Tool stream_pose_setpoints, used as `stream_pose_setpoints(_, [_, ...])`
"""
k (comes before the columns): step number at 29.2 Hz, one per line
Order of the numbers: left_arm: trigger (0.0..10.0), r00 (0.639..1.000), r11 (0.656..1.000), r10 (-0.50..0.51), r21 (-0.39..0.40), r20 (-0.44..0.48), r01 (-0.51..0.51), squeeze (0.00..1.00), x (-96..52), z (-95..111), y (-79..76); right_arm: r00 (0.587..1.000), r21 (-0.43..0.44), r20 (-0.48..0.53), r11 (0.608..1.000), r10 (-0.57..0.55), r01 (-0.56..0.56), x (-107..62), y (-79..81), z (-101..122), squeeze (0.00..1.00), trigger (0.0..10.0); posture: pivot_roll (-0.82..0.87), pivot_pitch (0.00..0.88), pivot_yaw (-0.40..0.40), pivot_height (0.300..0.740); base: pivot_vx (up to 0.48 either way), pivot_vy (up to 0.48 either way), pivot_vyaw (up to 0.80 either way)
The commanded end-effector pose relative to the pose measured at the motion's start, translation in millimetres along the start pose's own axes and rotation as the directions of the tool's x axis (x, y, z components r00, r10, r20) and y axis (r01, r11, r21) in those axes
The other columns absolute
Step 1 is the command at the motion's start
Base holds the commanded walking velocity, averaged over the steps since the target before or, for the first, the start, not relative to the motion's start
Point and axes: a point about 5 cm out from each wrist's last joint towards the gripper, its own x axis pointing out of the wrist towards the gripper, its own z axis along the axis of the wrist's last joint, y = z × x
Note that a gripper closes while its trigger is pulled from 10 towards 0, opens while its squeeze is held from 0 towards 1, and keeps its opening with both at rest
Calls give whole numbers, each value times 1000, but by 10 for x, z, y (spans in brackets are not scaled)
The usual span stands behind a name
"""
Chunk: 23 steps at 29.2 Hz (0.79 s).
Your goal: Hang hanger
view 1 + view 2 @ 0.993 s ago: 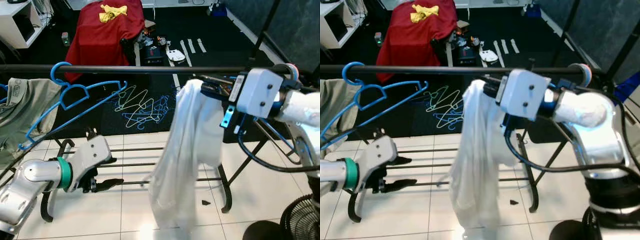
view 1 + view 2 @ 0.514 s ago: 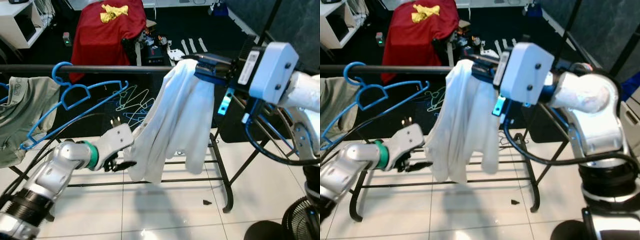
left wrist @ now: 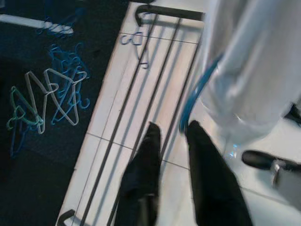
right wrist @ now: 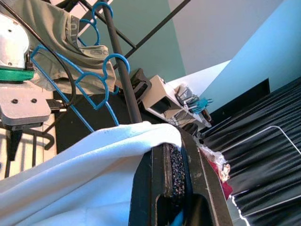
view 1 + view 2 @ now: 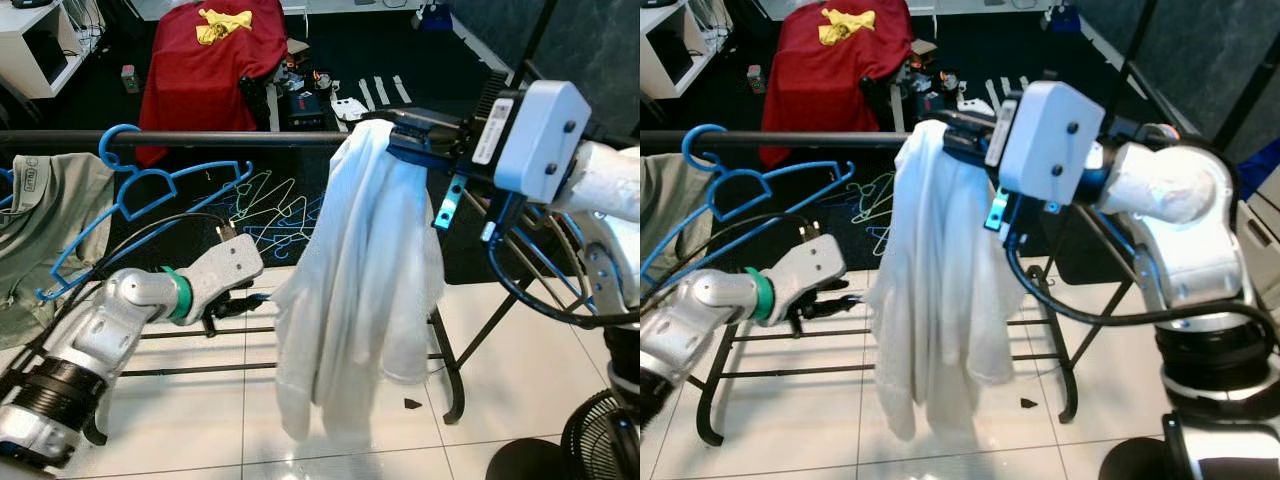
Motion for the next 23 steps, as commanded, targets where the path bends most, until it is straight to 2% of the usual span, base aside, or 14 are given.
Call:
stream_pose_setpoints(1, [0, 998, 998, -70, 4, -4, 70, 0, -33, -64, -89, 1000, -9, 25, 1000, 4, -3, 10, -23, 52, 0, 0, -71, 62, 123, 740, 0, 0, 0])
stream_pose_setpoints(6, [0, 994, 994, -110, 1, 10, 110, 0, -51, -61, -123, 1000, -4, 26, 1000, 3, -3, 9, -16, 52, 0, 0, -69, 63, 123, 740, 0, 0, 0])
stream_pose_setpoints(12, [0, 987, 988, -152, -22, 61, 153, 0, 5, -3, -220, 1000, -1, 29, 1000, 5, -5, 13, -13, 57, 0, 0, -75, 70, 121, 740, 0, 0, 0])
stream_pose_setpoints(13, [1765, 985, 986, -160, -24, 66, 162, 0, 20, 2, -247, 1000, -1, 29, 1000, 6, -6, 12, -13, 60, 0, 0, -75, 71, 121, 740, 0, 0, 0])
stream_pose_setpoints(14, [1765, 985, 986, -160, -24, 66, 162, 0, 20, 2, -247, 1000, -1, 29, 1000, 6, -6, 12, -13, 60, 0, 0, -75, 71, 121, 740, 0, 0, 0])
stream_pose_setpoints(15, [10000, 987, 989, -147, -12, 64, 148, 0, 27, 7, -242, 1000, -1, 29, 1000, 7, -7, 11, -15, 64, 0, 0, -76, 74, 122, 740, 0, 0, 0])
stream_pose_setpoints(17, [10000, 987, 989, -147, -12, 64, 148, 0, 27, 7, -242, 1000, -1, 29, 1000, 7, -7, 11, -15, 64, 0, 0, -76, 74, 122, 740, 0, 0, 0])
stream_pose_setpoints(18, [10000, 988, 990, -139, -10, 60, 140, 1000, 4, 4, -205, 1000, 0, 29, 1000, 8, -8, 8, -15, 66, 0, 0, -71, 75, 123, 740, 0, 0, 0])
stream_pose_setpoints(19, [10000, 987, 989, -147, 6, 60, 147, 1000, -72, 17, -162, 1000, 3, 30, 1000, 9, -9, 8, -11, 65, 0, 0, -69, 78, 123, 740, 0, 0, 0])
stream_pose_setpoints(21, [10000, 987, 989, -147, 6, 60, 147, 1000, -72, 17, -162, 1000, 3, 30, 1000, 9, -9, 8, -11, 65, 0, 0, -69, 78, 123, 740, 0, 0, 0])
stream_pose_setpoints(23, [10000, 982, 984, -178, 40, 61, 175, 1000, -260, 51, -88, 999, 10, 30, 1000, 13, -13, 9, 6, 57, 0, 0, -64, 81, 122, 740, 0, 0, 0])
